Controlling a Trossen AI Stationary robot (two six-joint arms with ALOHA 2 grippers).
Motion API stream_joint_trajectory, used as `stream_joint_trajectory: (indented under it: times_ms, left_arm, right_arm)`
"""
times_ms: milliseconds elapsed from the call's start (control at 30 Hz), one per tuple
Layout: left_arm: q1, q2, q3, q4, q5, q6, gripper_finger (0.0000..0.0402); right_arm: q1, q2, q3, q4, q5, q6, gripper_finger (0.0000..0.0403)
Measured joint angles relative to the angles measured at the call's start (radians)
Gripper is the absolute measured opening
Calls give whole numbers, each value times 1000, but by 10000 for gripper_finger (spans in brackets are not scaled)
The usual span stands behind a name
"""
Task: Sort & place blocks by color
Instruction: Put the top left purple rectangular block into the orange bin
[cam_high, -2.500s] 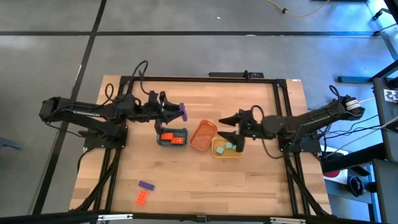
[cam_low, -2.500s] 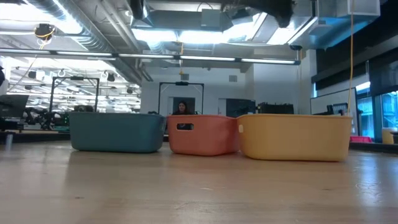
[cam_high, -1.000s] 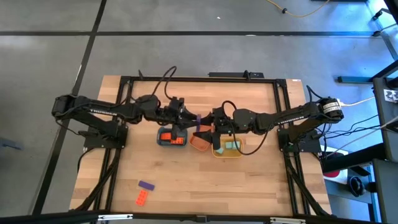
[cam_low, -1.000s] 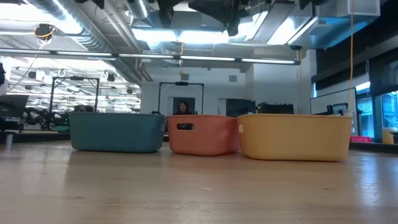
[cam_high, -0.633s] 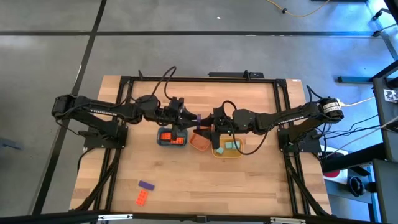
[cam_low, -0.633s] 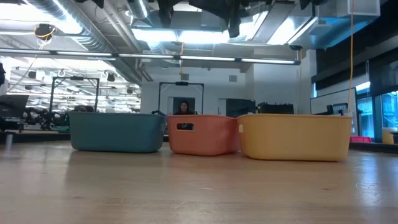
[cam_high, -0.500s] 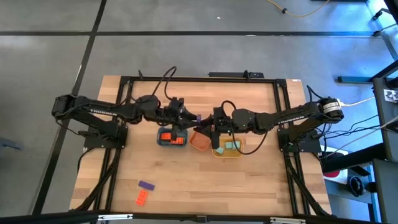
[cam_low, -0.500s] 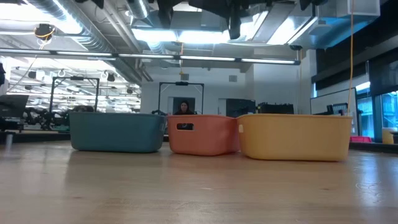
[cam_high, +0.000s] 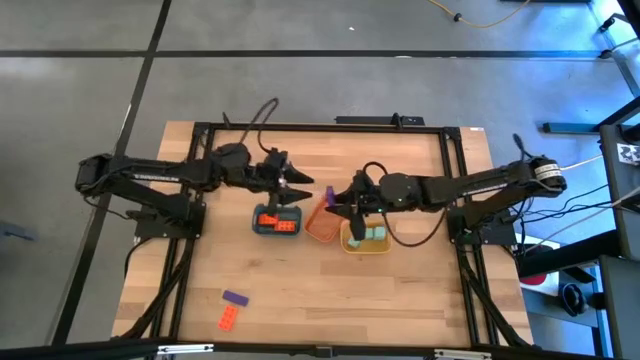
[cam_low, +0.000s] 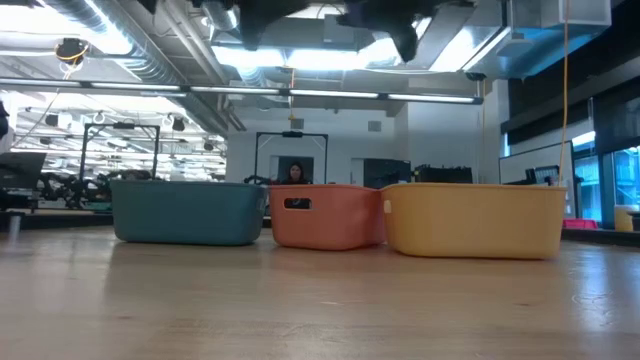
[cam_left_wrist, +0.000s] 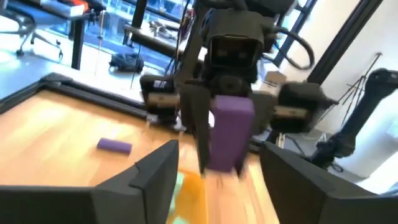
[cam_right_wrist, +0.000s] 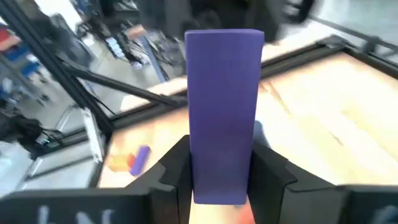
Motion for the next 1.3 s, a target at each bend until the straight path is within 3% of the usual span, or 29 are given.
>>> stream_joint_trajectory:
  times_ms: [133,300,600,733,900,1100,1300]
  left_arm:
    - [63,-114,1,-141,3,28,227]
    - [102,-239,1,-238,-30,73,226]
    - [68,-393,-78,-177,-120,43,226]
    - [37,-419,-99,-145,-167,19,226]
    - [14,-421,-100,-132,-211,21,227]
    - [14,-420,-100,-133,-241,27,227]
    - [14,-421,-100,-131,-265,29,227]
  right_arm:
    - [-1,-56,0,-122,11,-21,109]
    - [0,-67,-1,-144,10,-36,109]
    - [-18,-30,-11,-215,-64,-105,109]
    - [-78,86,114,-480,-141,-199,109]
    - [-119,330,344,-768,-206,-406,109]
    - [-127,576,485,-859,-208,-560,109]
    - [-131,681,511,-863,-207,-602,109]
